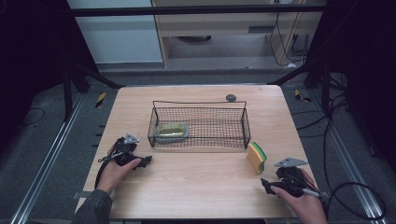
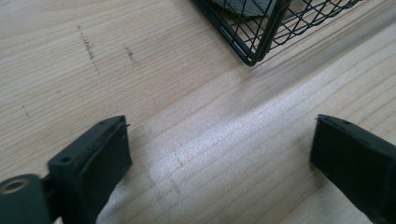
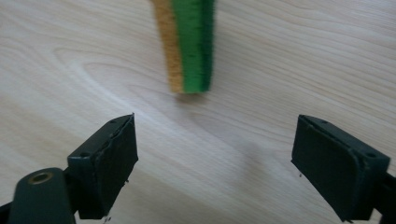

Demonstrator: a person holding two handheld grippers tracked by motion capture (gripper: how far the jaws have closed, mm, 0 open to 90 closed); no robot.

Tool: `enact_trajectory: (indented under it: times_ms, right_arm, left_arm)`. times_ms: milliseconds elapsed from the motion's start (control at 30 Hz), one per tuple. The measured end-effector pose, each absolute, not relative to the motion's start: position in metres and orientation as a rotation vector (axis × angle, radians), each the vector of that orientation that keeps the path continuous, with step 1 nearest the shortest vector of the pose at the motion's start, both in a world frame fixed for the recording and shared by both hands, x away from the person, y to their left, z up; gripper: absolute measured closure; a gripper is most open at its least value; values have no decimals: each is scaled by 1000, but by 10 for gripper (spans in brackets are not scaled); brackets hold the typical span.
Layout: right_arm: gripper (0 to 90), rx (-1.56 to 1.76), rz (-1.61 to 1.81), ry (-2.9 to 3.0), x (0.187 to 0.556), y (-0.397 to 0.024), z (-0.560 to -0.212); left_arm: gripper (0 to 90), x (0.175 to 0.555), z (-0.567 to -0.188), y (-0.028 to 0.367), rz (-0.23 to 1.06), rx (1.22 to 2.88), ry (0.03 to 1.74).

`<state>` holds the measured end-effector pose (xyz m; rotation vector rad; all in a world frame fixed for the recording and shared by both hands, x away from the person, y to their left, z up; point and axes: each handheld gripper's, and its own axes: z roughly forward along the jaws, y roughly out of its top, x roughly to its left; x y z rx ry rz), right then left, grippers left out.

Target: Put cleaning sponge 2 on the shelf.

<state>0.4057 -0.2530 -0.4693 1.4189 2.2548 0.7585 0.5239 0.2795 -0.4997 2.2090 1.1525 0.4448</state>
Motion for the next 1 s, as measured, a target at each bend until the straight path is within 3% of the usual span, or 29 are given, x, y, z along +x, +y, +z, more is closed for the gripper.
enact_trajectory:
  times_ms: [333, 500, 733, 1000]
  right_arm:
    - [140, 1452, 684, 2335, 418, -237, -441]
    - [211, 1435, 665, 2369, 426, -236, -421]
    - [200, 1432, 559, 2395, 438, -229, -400]
    - [260, 1357, 506, 2433, 460, -210, -379]
  left_arm:
    - [0, 522, -507, 280, 489, 2140, 1142]
    - [0, 520, -508, 280, 504, 2117, 1149]
    - [0, 520, -508, 280, 505, 2116, 1151]
    - [0, 520, -508, 280, 505, 2116, 1152]
